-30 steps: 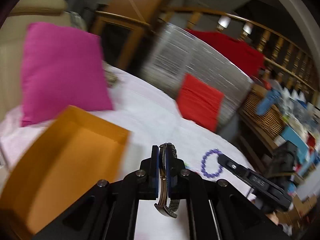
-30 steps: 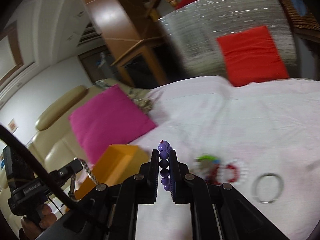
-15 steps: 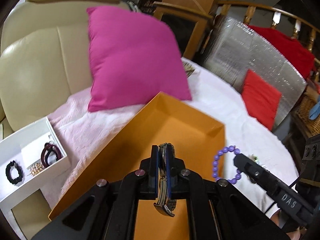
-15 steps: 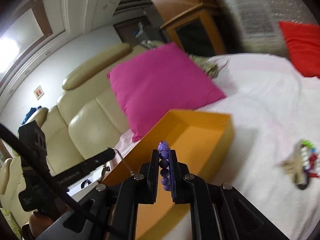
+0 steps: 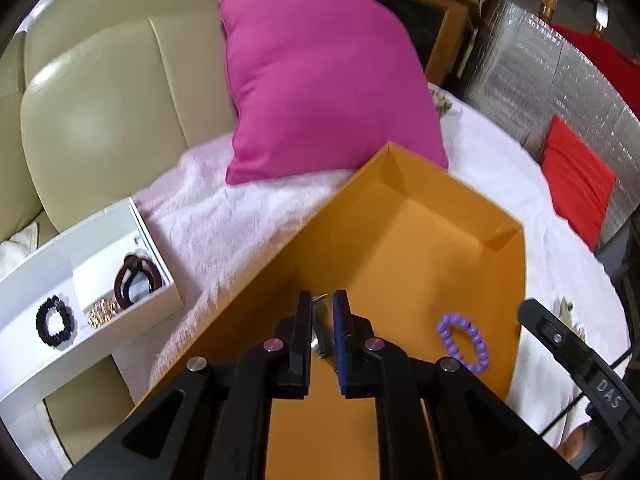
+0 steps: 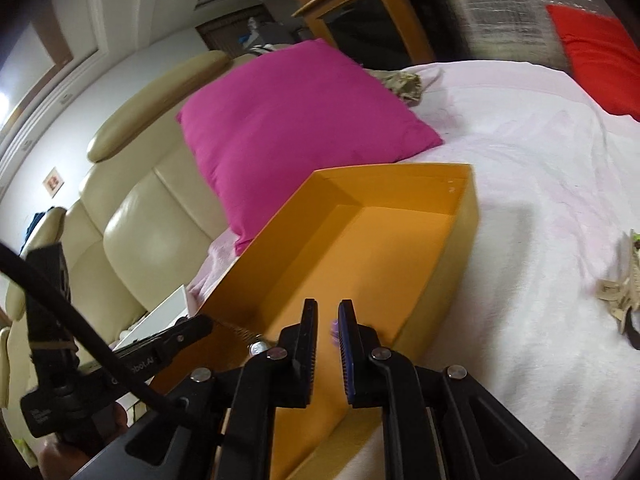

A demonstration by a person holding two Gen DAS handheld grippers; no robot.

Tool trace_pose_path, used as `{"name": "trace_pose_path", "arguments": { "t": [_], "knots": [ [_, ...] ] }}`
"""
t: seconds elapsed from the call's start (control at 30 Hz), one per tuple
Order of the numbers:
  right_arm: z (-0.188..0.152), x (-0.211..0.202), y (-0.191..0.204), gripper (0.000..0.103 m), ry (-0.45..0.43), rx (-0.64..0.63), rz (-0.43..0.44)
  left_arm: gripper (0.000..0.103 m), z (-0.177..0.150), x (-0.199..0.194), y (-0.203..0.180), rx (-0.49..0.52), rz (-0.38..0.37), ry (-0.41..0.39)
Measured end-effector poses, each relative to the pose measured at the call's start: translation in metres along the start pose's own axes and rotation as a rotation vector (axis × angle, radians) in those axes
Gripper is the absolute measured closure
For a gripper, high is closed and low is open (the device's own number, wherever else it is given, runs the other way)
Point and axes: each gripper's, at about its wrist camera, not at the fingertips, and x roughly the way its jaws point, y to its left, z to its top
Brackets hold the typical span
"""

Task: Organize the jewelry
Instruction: 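Carry the watch and purple bracelet into the orange box with both tools, then return both tools to the table and grasp the gold trinket with the left tool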

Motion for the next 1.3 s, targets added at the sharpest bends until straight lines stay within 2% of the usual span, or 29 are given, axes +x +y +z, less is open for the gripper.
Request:
{"name": "trace_pose_path", "arguments": {
  "t": [0.13, 0.17, 0.4, 0.47, 0.53, 0.63, 0.73, 0.87, 0.93, 1.0, 1.07, 1.17, 1.3],
  "knots": [
    [0.006, -0.028, -0.01, 0.086, -0.046, -0.025, -0.022, 0.07, 0.001, -0.012, -0.021, 0.027, -0.032, -0.075],
    [0.006, -0.036, -0.013, 0.086, -0.052, -0.034, -0.033, 0.068, 0.001, -0.013, -0.028, 0.042, -0.041, -0.084],
    [0.002, -0.118, -0.073, 0.083, -0.097, 0.019, -0.146, 0.06, -0.016, -0.027, -0.11, 0.207, -0.139, -0.14],
    [-0.002, -0.147, -0.101, 0.067, -0.112, 0.073, -0.175, 0.06, -0.022, -0.029, -0.129, 0.245, -0.154, -0.143],
    [-0.008, -0.174, -0.127, 0.061, -0.149, 0.121, -0.213, 0.059, -0.03, -0.028, -0.155, 0.293, -0.177, -0.14],
    [-0.018, -0.21, -0.163, 0.061, -0.191, 0.176, -0.261, 0.059, -0.041, -0.024, -0.18, 0.337, -0.195, -0.126],
    [-0.026, -0.234, -0.198, 0.061, -0.235, 0.28, -0.247, 0.057, -0.053, -0.019, -0.206, 0.385, -0.224, -0.1],
    [-0.028, -0.241, -0.23, 0.061, -0.208, 0.386, -0.232, 0.052, -0.066, -0.018, -0.228, 0.406, -0.285, -0.07],
    [-0.03, -0.241, -0.24, 0.061, -0.186, 0.411, -0.246, 0.04, -0.069, -0.019, -0.238, 0.407, -0.33, -0.07],
    [-0.031, -0.239, -0.246, 0.061, -0.181, 0.429, -0.245, 0.033, -0.07, -0.017, -0.246, 0.396, -0.386, -0.057],
    [-0.032, -0.238, -0.253, 0.061, -0.172, 0.441, -0.244, 0.033, -0.069, -0.009, -0.253, 0.386, -0.414, -0.036],
    [-0.034, -0.236, -0.258, 0.061, -0.169, 0.443, -0.248, 0.033, -0.069, 0.014, -0.265, 0.349, -0.459, 0.047],
    [-0.033, -0.238, -0.265, 0.061, -0.178, 0.444, -0.268, 0.033, -0.07, 0.038, -0.276, 0.317, -0.444, 0.094]
  ]
}}
